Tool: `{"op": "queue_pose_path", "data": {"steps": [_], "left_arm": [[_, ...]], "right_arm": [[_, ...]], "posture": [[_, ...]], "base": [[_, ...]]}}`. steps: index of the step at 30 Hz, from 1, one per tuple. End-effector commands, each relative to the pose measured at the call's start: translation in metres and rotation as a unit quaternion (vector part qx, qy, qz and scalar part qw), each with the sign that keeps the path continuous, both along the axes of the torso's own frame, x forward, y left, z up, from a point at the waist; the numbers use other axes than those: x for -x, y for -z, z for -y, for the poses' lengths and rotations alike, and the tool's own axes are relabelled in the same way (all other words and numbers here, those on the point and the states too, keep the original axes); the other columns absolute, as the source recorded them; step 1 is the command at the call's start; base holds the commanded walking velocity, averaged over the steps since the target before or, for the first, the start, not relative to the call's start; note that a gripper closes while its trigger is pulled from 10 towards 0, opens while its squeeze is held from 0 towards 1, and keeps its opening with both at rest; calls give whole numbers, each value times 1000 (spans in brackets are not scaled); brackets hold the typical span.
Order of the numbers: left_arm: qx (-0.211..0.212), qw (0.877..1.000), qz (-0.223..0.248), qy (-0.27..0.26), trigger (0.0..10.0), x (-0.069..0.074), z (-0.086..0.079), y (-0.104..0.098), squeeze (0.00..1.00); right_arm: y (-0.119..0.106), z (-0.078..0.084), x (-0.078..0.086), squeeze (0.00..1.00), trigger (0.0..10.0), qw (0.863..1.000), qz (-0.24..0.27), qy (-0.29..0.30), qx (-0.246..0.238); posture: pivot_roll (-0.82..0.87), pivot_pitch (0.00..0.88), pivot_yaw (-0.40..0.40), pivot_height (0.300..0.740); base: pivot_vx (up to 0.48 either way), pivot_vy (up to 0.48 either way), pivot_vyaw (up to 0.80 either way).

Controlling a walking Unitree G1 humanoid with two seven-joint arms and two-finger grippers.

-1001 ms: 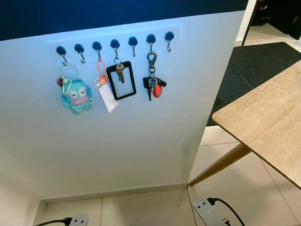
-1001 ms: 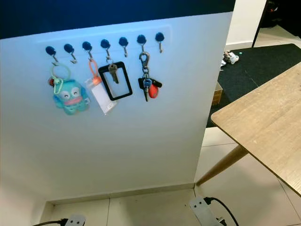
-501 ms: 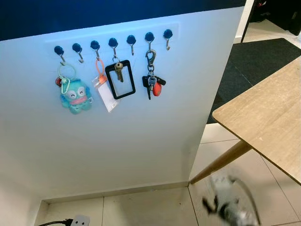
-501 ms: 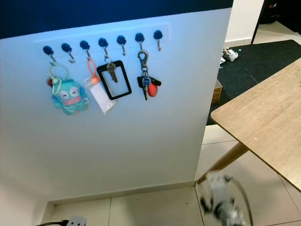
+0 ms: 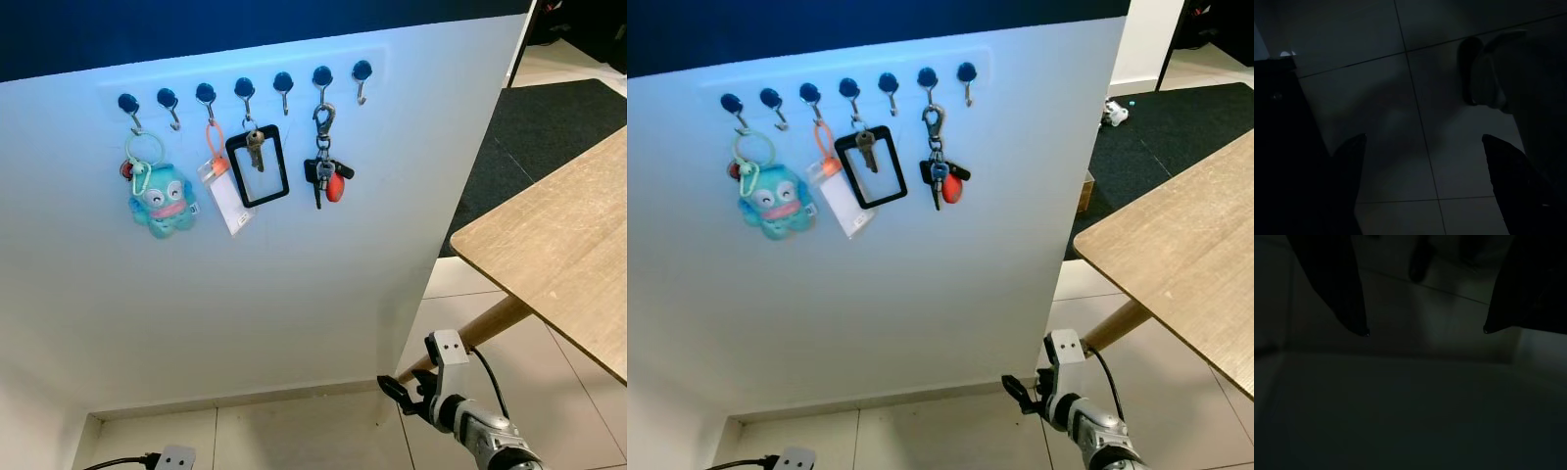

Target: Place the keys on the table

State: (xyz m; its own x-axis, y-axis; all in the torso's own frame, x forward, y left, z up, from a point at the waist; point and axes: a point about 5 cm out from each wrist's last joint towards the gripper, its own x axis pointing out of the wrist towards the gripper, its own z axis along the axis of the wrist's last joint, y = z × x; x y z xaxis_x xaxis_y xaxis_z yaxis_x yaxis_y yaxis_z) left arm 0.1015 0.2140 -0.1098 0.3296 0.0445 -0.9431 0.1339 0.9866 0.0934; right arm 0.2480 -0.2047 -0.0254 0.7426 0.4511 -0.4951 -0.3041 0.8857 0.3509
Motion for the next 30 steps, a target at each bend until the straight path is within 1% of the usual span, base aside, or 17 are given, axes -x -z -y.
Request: {"op": "queue_pose_path", "data": {"steps": [1, 2, 5, 6, 8, 10, 11, 12, 13, 15, 18, 19, 20, 24, 26, 29, 30], "left_arm": [[-3, 1000, -9, 4, 10000, 4, 0, 1, 0], [-3, 1000, -9, 4, 10000, 4, 0, 1, 0], [-6, 1000, -5, 5, 10000, -1, -4, -1, 0], [-6, 1000, -5, 5, 10000, -1, -4, -1, 0], [-8, 1000, -5, 5, 10000, -2, -9, -2, 0], [-10, 1000, -5, 5, 10000, -2, -12, -3, 0], [-13, 1000, -7, 6, 10000, 0, -18, -4, 0], [-13, 1000, -7, 6, 10000, 0, -18, -4, 0], [-15, 1000, -9, 7, 10000, 2, -23, -5, 0], [-17, 1000, -10, 8, 10000, 3, -27, -5, 0], [-19, 1000, -11, 10, 10000, 3, -29, -6, 0], [-20, 1000, -11, 10, 10000, 2, -29, -6, 0], [-20, 1000, -7, 12, 10000, -5, -28, -7, 0], [-18, 1000, 0, 14, 10000, -15, -22, -9, 0], [-14, 1000, 8, 19, 10000, -27, -12, -10, 0], [-12, 1000, 9, 20, 10000, -29, -9, -10, 0], [-8, 1000, 11, 22, 10000, -32, -1, -9, 0]], "right_arm": [[-14, -14, -11, 0, 10000, 994, 33, -61, -80], [-14, -14, -11, 0, 10000, 994, 33, -61, -80], [-37, -32, -13, 0, 10000, 959, 76, -238, -137], [-37, -32, -13, 0, 10000, 959, 76, -238, -137], [-52, -36, -16, 0, 10000, 939, 105, -287, -154], [-60, -36, -19, 0, 10000, 932, 123, -298, -165], [-85, -36, -28, 0, 10000, 918, 177, -308, -176], [-85, -36, -28, 0, 10000, 918, 177, -308, -176], [-116, -35, -36, 0, 10000, 898, 240, -312, -197], [-148, -35, -42, 0, 10000, 878, 300, -308, -210], [-167, -35, -45, 0, 10000, 864, 337, -309, -211], [-178, -36, -46, 0, 10000, 855, 358, -312, -208], [-209, -42, -50, 0, 10000, 831, 416, -316, -190], [-229, -54, -54, 0, 10000, 819, 453, -313, -163], [-248, -76, -55, 0, 10000, 811, 480, -307, -134], [-252, -83, -53, 0, 10000, 810, 486, -304, -122], [-256, -96, -58, 0, 10000, 816, 495, -282, -105]], "posture": [[-104, 76, 97, 740], [-104, 76, 97, 740], [-103, 76, 96, 740], [-103, 76, 96, 740], [-106, 78, 98, 740], [-106, 78, 98, 740], [-106, 78, 98, 740], [-106, 78, 98, 740], [-106, 78, 98, 740], [-106, 78, 98, 740], [-109, 76, 98, 740], [-109, 76, 98, 740], [-109, 76, 98, 740], [-106, 71, 99, 740], [-106, 71, 99, 740], [-106, 71, 99, 740], [-106, 68, 96, 740]], "base": [[0, 0, 0], [0, 0, 0], [0, 0, 0], [0, 0, 0], [0, 0, 0], [0, 0, 0], [0, 0, 0], [0, 0, 0], [0, 0, 0], [0, 0, 0], [0, 0, 0], [0, 0, 0], [0, 0, 0], [0, 0, 0], [0, 0, 0], [0, 0, 0], [0, 0, 0]]}}
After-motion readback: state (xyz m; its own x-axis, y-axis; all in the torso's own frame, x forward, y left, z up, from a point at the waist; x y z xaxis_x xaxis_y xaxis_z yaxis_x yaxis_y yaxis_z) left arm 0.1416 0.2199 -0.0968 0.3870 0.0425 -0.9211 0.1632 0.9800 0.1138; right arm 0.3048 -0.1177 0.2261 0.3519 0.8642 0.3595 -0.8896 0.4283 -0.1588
